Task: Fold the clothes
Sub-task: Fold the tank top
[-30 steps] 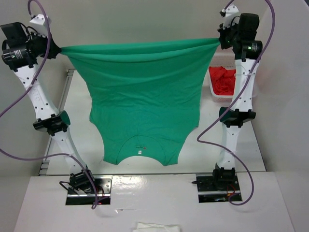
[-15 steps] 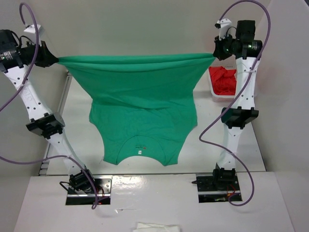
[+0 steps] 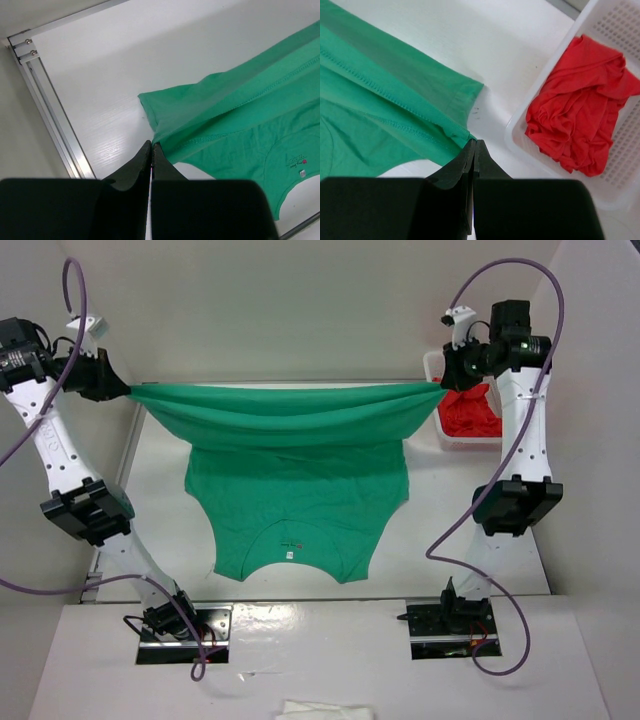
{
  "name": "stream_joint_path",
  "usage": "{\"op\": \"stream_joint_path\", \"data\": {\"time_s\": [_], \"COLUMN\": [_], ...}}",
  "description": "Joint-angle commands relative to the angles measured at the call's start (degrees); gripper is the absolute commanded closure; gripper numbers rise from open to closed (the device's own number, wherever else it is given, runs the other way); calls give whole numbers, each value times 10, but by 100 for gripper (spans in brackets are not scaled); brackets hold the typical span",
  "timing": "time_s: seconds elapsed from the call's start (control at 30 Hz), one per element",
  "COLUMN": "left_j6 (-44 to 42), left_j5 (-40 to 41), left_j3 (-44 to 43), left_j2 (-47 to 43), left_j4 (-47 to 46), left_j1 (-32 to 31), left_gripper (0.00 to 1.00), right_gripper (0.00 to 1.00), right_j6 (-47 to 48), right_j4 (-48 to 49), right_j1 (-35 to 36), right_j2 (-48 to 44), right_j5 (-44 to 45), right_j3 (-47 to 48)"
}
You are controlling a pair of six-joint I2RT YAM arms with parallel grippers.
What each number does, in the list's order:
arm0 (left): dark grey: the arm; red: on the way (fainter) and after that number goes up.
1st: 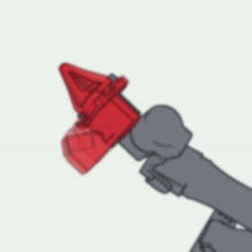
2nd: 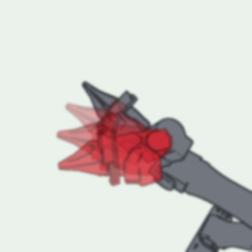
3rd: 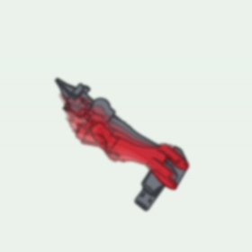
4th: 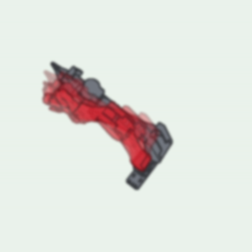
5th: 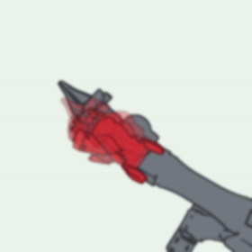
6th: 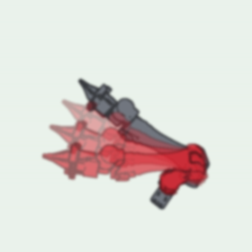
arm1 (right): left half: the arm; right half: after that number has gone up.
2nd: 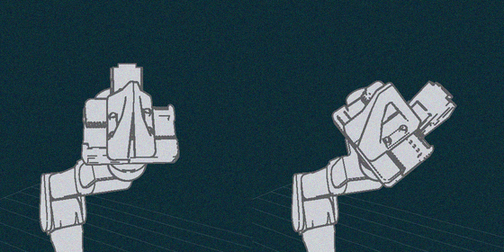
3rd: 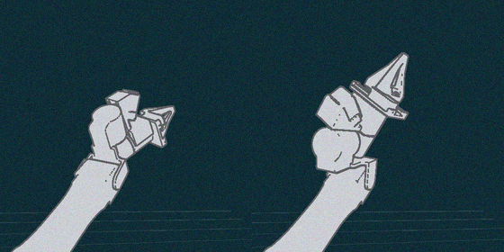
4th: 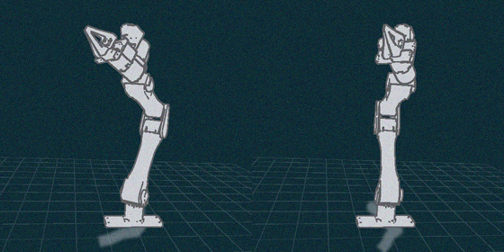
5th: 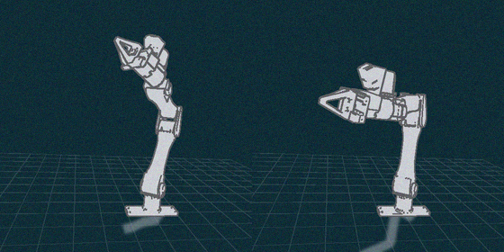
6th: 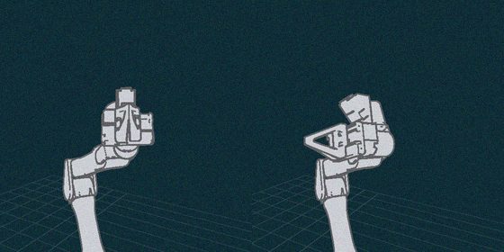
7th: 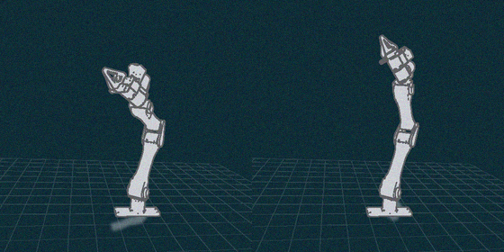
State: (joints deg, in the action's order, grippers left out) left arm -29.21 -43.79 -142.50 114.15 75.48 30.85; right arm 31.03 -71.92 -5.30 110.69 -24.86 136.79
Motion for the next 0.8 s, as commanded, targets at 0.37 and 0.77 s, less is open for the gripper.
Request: {"op": "stream_joint_path", "data": {"time_s": [0.37, 0.77], "left_j6": [122, 141], "left_j5": [-30, -30], "left_j3": [-363, -371], "left_j2": [130, 124], "left_j4": [-11, -53], "left_j1": [11, 11], "left_gripper": [100, 100], "right_gripper": [100, 100], "right_j6": [-52, -94], "right_j4": [149, 101], "right_j1": [-9, -9], "right_j2": [-39, 132], "right_j5": [46, 72], "right_j3": [18, 343]}}
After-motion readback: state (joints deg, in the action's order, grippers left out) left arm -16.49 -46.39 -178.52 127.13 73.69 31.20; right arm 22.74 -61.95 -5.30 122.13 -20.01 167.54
